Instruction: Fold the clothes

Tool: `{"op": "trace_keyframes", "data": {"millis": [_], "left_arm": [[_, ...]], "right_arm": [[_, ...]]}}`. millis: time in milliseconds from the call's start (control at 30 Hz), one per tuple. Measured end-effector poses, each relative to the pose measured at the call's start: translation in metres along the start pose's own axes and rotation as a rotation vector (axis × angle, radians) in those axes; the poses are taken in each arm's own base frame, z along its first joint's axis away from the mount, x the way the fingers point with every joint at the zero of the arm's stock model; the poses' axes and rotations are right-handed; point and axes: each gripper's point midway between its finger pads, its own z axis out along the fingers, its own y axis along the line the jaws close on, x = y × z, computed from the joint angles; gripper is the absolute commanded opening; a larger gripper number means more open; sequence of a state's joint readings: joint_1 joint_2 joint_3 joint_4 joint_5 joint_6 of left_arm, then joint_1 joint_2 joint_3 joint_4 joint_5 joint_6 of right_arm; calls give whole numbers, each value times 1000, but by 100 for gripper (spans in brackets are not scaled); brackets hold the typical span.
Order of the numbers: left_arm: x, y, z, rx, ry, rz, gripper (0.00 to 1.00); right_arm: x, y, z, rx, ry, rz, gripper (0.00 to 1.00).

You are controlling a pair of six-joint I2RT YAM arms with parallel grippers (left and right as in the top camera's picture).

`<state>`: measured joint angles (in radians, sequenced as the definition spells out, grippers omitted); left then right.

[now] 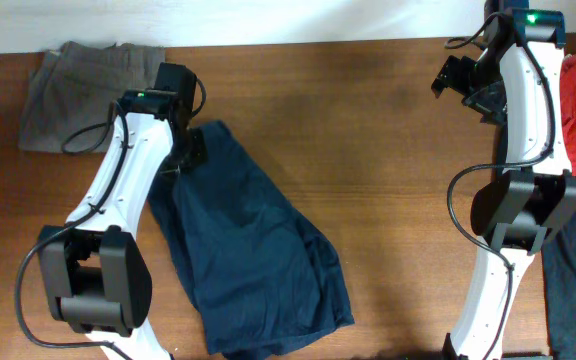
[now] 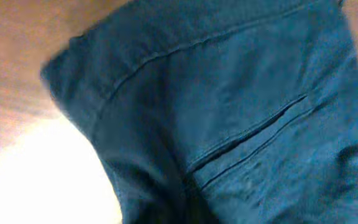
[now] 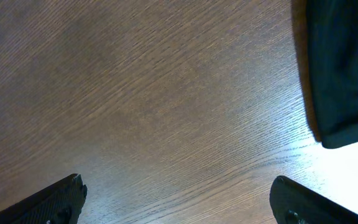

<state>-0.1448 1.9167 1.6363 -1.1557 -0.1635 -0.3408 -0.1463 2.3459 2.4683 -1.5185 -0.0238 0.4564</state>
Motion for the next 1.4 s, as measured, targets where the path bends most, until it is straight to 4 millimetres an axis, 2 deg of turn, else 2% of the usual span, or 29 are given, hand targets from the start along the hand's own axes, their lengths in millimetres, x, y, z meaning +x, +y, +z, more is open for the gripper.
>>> {"op": "trace_keyframes", "data": {"millis": [33, 100, 200, 433, 600, 667, 700, 800, 933, 1000, 1100, 1267, 1400], "left_arm": [[1, 2, 0, -9, 4, 0, 36], [2, 5, 0, -24, 5, 1, 53], [2, 7, 0, -34, 4, -2, 58], [6, 10, 0, -50, 20, 1, 60], [15, 14, -2, -68, 58, 11, 67], [13, 15, -5, -68, 49, 8, 79], [11, 14, -8, -64, 37, 11, 99], [4, 13, -29, -30, -20, -3, 99], [3, 9, -69, 60, -103, -6, 99], [9, 11, -89, 90, -124, -8, 99], [28, 18, -109, 105, -107, -20, 99], [65, 30, -119, 85, -1, -21, 99], [80, 30, -116, 85, 62, -18, 99]], "right_arm": [[0, 0, 0, 0, 0, 0, 99], [0, 0, 0, 0, 0, 0, 99], [0, 0, 0, 0, 0, 0, 99], [0, 0, 0, 0, 0, 0, 99], [0, 0, 0, 0, 0, 0, 99], [0, 0, 0, 0, 0, 0, 99], [0, 0, 0, 0, 0, 0, 99], [0, 0, 0, 0, 0, 0, 99], [0, 0, 0, 0, 0, 1, 99], [0, 0, 0, 0, 0, 1, 99], [0, 0, 0, 0, 0, 0, 99], [0, 0, 0, 0, 0, 0, 99], [0, 0, 0, 0, 0, 1, 99]]}}
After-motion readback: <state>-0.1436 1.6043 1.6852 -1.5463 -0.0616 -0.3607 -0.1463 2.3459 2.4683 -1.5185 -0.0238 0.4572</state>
